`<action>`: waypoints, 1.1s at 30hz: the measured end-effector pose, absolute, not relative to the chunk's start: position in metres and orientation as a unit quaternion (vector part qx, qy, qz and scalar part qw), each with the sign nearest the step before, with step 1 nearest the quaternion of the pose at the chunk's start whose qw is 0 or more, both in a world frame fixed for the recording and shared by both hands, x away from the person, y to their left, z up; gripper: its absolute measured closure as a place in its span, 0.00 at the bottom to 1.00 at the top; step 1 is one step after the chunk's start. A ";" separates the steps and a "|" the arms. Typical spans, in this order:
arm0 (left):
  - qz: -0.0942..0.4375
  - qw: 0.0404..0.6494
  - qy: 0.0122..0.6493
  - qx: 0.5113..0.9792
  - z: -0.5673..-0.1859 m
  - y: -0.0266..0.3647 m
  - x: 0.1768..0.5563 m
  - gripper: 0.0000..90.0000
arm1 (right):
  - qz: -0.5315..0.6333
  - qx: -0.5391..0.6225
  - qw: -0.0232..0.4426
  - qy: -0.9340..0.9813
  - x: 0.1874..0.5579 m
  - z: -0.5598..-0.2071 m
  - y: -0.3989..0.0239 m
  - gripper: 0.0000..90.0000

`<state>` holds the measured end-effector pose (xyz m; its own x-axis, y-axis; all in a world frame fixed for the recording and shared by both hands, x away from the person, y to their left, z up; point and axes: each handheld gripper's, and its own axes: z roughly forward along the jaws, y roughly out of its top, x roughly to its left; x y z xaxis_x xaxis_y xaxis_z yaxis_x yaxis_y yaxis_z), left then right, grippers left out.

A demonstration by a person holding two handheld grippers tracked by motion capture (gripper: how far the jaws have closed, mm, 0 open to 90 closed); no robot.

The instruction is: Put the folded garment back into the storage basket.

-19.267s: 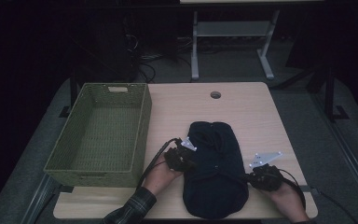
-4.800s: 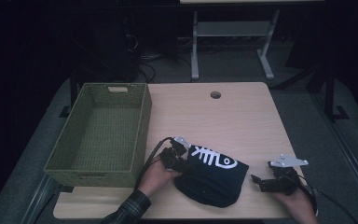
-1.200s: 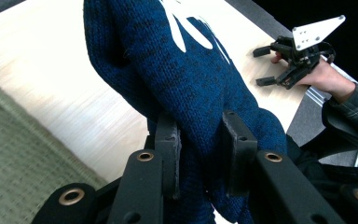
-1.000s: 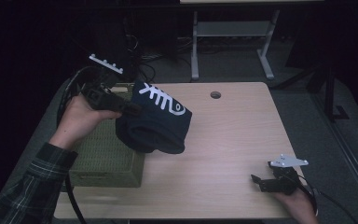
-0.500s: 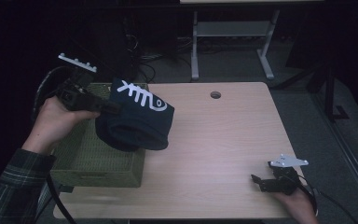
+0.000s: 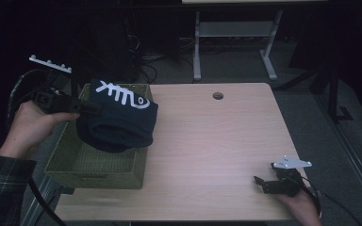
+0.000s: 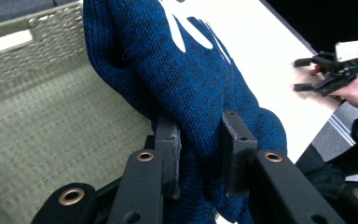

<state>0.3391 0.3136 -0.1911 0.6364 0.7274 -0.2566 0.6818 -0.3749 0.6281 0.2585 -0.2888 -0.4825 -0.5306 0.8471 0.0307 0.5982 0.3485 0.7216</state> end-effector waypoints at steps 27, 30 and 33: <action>0.022 0.334 0.477 0.813 -0.244 0.357 0.362 0.80 | 0.350 0.450 0.178 0.802 0.258 -0.482 -0.289 0.14; 0.021 0.335 0.480 0.811 -0.245 0.361 0.362 0.80 | 0.350 0.450 0.177 0.802 0.258 -0.482 -0.289 0.14; 0.021 0.335 0.483 0.809 -0.245 0.364 0.361 0.80 | 0.350 0.451 0.178 0.802 0.258 -0.482 -0.289 0.14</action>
